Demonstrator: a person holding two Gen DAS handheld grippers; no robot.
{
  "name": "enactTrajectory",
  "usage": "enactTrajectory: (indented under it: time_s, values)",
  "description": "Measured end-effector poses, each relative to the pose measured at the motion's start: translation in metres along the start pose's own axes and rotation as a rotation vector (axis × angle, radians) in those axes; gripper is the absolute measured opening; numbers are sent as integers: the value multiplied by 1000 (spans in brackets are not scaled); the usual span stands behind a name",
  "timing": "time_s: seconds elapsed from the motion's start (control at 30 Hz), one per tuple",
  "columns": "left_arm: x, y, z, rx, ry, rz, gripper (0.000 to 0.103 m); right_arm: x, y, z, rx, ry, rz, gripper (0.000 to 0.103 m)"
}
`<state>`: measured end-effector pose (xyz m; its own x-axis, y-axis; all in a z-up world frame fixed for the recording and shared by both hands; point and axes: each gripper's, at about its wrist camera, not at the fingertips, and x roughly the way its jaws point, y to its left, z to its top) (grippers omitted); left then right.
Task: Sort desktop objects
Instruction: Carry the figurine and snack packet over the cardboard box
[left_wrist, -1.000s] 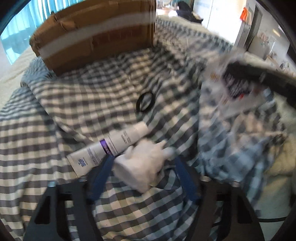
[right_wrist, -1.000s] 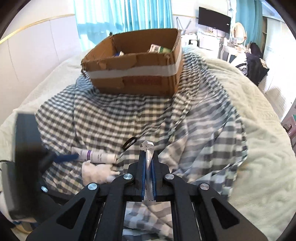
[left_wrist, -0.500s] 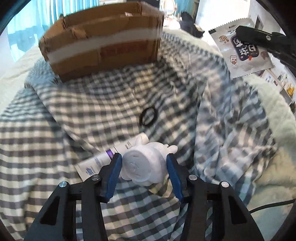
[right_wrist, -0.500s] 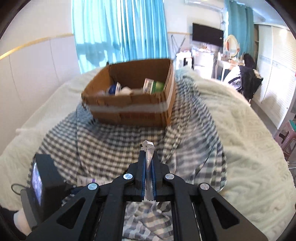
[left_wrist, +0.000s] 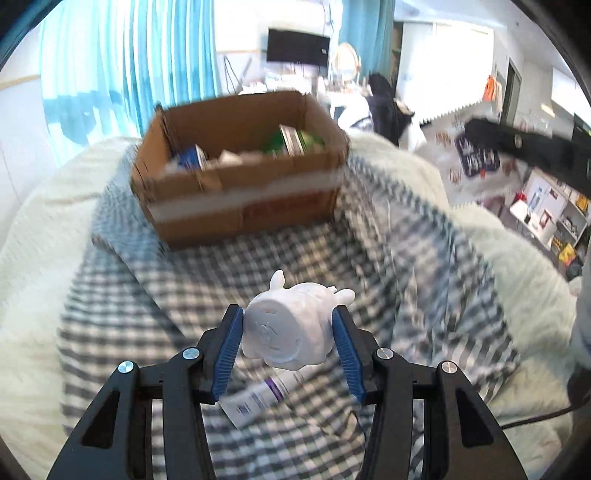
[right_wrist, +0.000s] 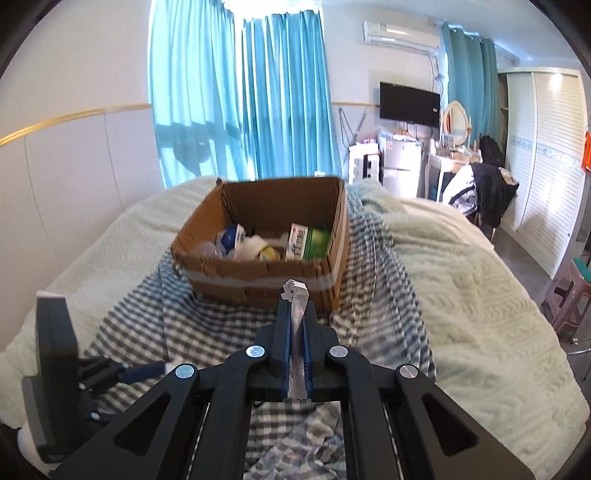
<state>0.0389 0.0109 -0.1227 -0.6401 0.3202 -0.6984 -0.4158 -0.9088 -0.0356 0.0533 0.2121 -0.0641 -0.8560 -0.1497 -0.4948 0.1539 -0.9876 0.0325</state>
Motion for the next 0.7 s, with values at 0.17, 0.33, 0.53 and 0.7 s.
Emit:
enactTrajectory:
  time_s: [0.17, 0.33, 0.53, 0.7]
  values:
    - [-25, 10, 32, -23, -112, 26, 50, -7, 5, 16, -19, -76, 23, 5]
    - [-50, 22, 66, -29, -234, 74, 50, -11, 16, 28, -59, -149, 57, 5]
    - [-75, 33, 92, -18, -378, 154, 50, -4, 24, 46, -66, -198, 57, 5]
    - [-78, 39, 109, -1, -452, 211, 50, 7, 29, 64, -63, -240, 60, 5]
